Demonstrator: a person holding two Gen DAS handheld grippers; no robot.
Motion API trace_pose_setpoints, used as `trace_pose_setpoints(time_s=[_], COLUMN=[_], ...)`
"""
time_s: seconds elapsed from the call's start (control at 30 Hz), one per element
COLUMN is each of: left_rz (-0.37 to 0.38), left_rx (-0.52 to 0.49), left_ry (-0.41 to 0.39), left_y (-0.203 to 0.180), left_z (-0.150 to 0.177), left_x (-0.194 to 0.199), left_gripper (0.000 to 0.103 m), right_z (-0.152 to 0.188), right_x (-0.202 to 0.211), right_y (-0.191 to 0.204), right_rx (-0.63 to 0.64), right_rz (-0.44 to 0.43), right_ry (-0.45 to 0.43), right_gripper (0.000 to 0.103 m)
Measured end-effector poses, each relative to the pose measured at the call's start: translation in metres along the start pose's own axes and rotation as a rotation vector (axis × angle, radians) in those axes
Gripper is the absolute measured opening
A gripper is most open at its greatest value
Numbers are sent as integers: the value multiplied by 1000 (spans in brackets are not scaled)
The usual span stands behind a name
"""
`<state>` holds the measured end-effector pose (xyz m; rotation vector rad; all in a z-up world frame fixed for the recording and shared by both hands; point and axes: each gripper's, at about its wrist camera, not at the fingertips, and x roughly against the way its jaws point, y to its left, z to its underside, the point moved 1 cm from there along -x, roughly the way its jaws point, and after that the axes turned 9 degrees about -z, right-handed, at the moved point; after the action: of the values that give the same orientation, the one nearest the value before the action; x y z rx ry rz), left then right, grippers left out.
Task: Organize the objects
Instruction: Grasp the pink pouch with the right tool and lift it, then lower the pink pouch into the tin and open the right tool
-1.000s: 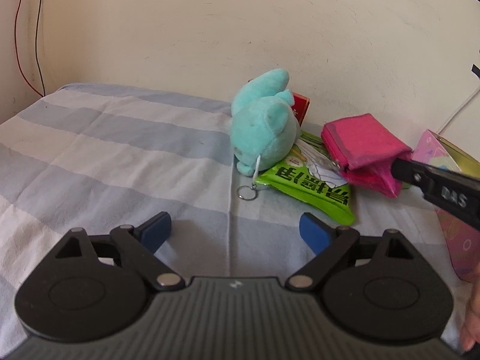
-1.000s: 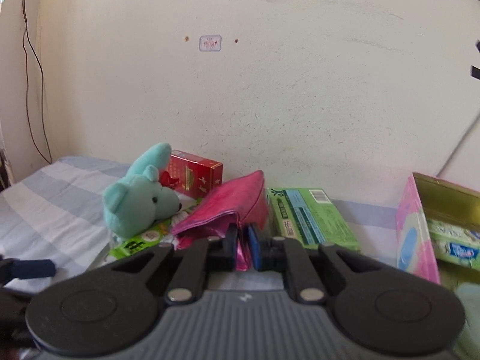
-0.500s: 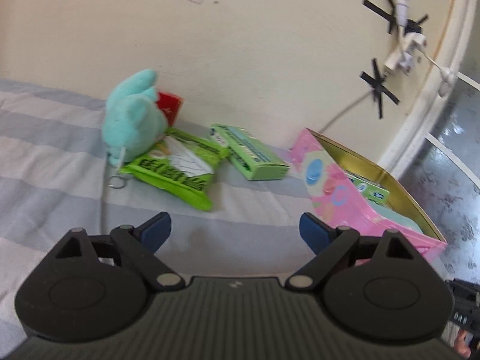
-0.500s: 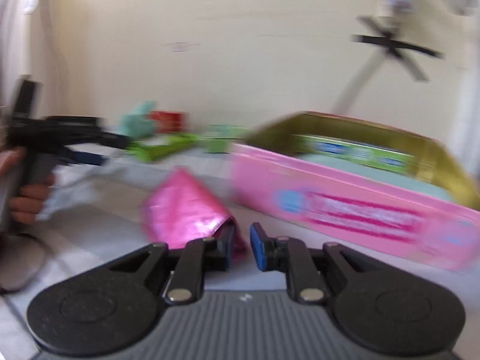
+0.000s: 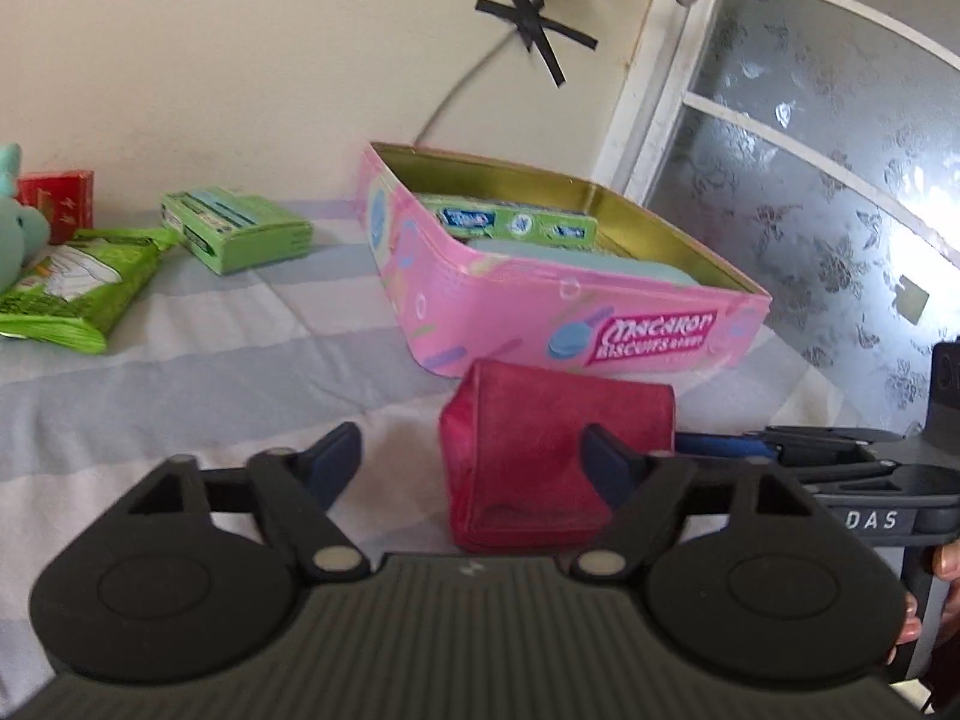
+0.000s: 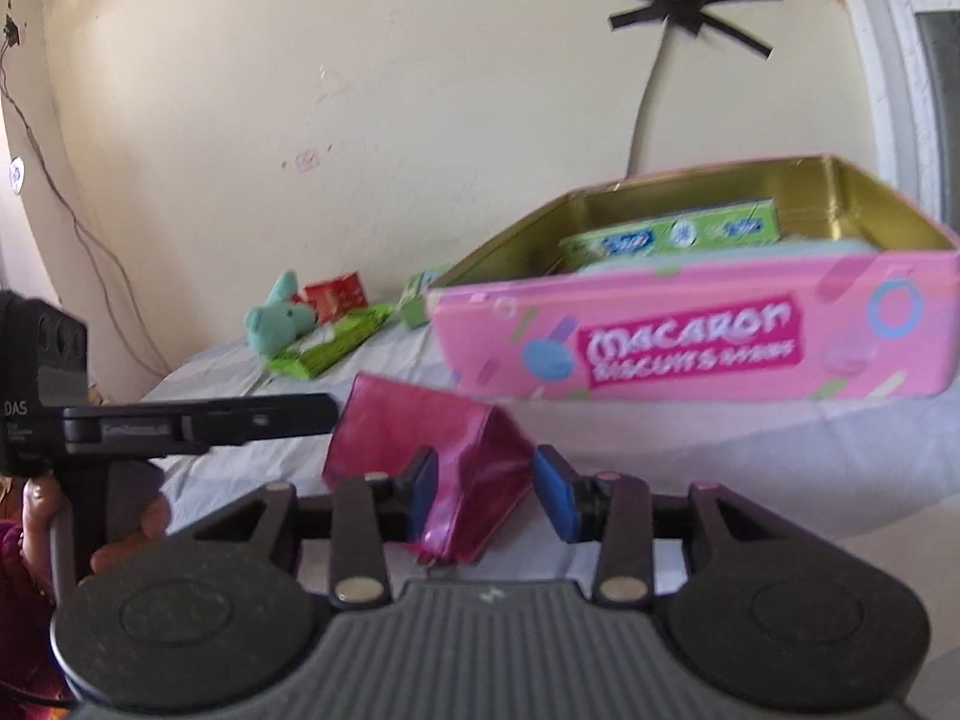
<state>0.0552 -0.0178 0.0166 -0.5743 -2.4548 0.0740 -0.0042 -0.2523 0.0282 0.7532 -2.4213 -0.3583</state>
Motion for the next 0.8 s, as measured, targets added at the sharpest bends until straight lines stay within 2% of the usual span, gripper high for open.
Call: trace_pose_setpoints(time_s=[0.03,0.07,0.13,0.2,0.3,0.4,0.47,0.57,0.7,0.77,0.8], left_rz=[56,32,-12,-12,-9,-44,-64,-77,-125,-183,-237], left_rx=[0,-9,-48,-30,-50,-93,-105,-82,-76,-66,-64], left_ry=[25,20,-9,-52,-149,-211,-221,-200,-171,-156,-160], left_y=[-4,-9,-18,-20,-30,-50,-60,-63,-63,-60,-58], left_z=[2,3,-1,-11,-35,-64,-80,-96,-103,-107,-110], left_x=[-4,-3,3,14,26,16,-1,-31,-65,-80,-86], left_gripper=[50,50,49,49,49,50,50,50,51,52,57], right_z=[2,3,1,-4,-20,-39,-57,-75,-87,-92,-94], right_x=[-7,-11,-13,-7,11,16,14,6,-19,-34,-41], right_y=[2,4,8,10,21,25,11,-12,-36,-45,-48], right_rx=[11,24,42,54,148,247,217,176,178,182,188], right_rz=[-11,-18,5,3,10,82,109,143,201,222,246], right_ry=[18,17,-5,-45,-155,-249,-276,-290,-251,-226,-224], right_gripper=[30,22,22,20,20,21,21,21,21,22,22])
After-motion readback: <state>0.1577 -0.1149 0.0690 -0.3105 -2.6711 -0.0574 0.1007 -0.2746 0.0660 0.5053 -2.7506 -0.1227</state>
